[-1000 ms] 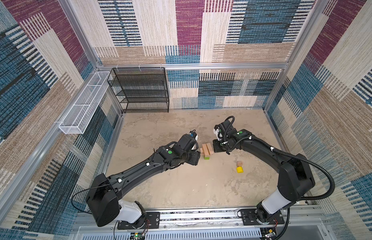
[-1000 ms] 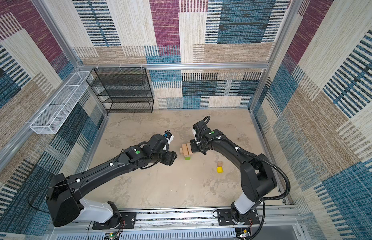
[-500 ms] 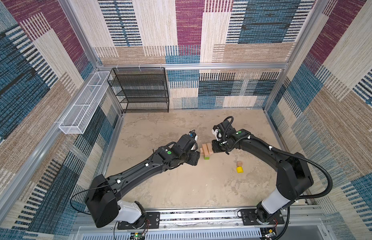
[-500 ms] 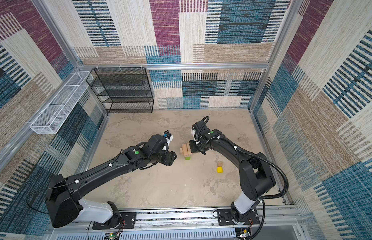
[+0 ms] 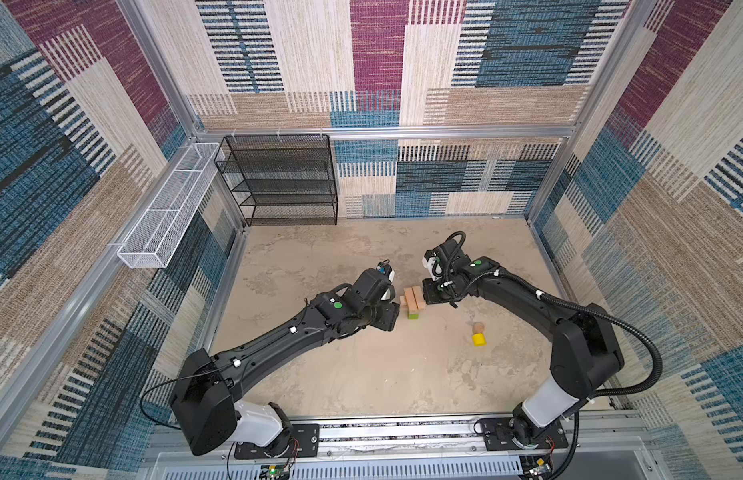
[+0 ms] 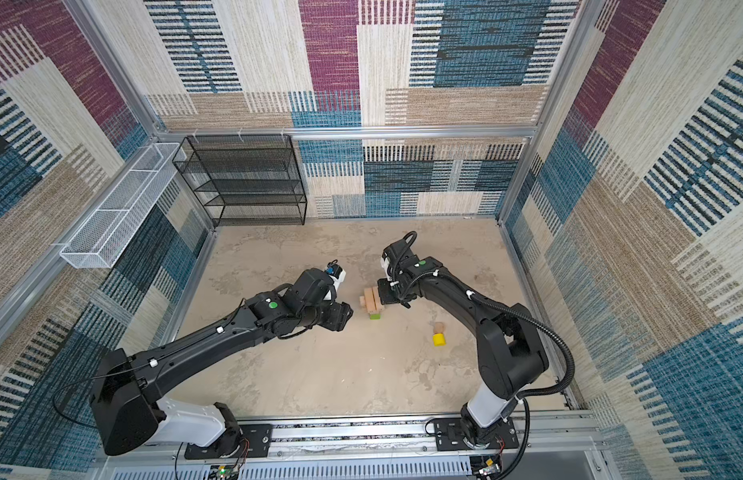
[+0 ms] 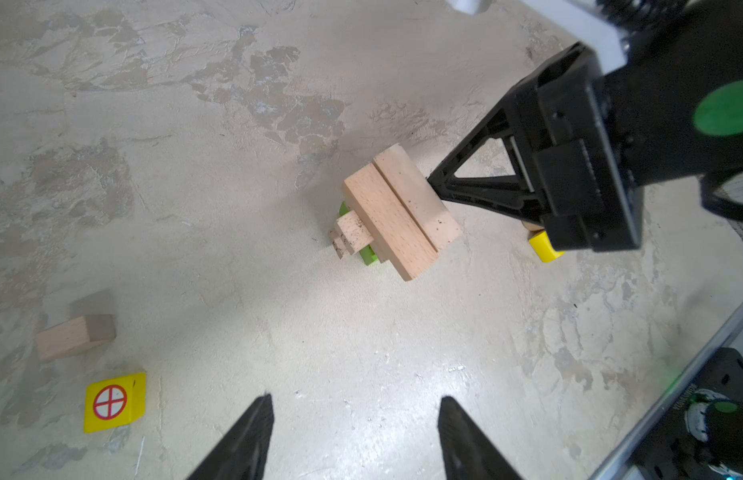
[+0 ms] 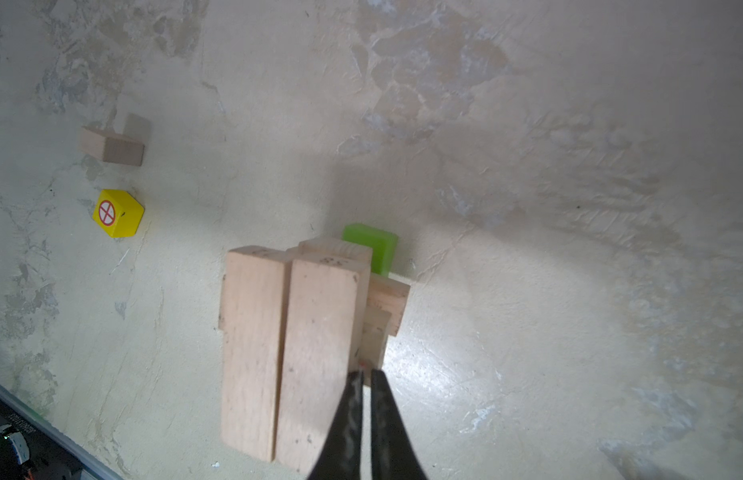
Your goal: Build the wood block tower
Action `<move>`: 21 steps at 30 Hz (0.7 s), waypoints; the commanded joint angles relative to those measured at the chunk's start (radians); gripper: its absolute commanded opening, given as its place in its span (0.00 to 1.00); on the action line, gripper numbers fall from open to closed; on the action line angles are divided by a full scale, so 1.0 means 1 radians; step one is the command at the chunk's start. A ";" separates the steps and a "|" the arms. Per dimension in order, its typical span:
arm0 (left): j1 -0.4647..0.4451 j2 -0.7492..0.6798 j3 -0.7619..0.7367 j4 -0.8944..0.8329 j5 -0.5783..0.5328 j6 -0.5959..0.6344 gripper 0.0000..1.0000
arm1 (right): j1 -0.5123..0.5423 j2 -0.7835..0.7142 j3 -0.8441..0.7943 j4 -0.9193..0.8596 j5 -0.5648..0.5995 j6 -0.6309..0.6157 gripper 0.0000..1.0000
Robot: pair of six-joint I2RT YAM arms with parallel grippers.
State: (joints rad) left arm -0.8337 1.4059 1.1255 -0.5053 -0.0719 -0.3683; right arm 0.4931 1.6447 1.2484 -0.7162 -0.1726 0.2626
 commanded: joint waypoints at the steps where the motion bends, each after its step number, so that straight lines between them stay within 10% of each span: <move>1: 0.001 -0.008 0.002 -0.002 0.003 -0.008 0.68 | 0.000 0.004 0.008 0.002 -0.002 -0.007 0.10; 21: 0.003 -0.012 -0.006 -0.001 0.001 -0.009 0.68 | 0.001 0.010 0.014 -0.009 -0.028 -0.007 0.11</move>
State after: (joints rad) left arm -0.8322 1.4006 1.1217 -0.5060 -0.0719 -0.3683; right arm 0.4931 1.6520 1.2594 -0.7231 -0.1841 0.2596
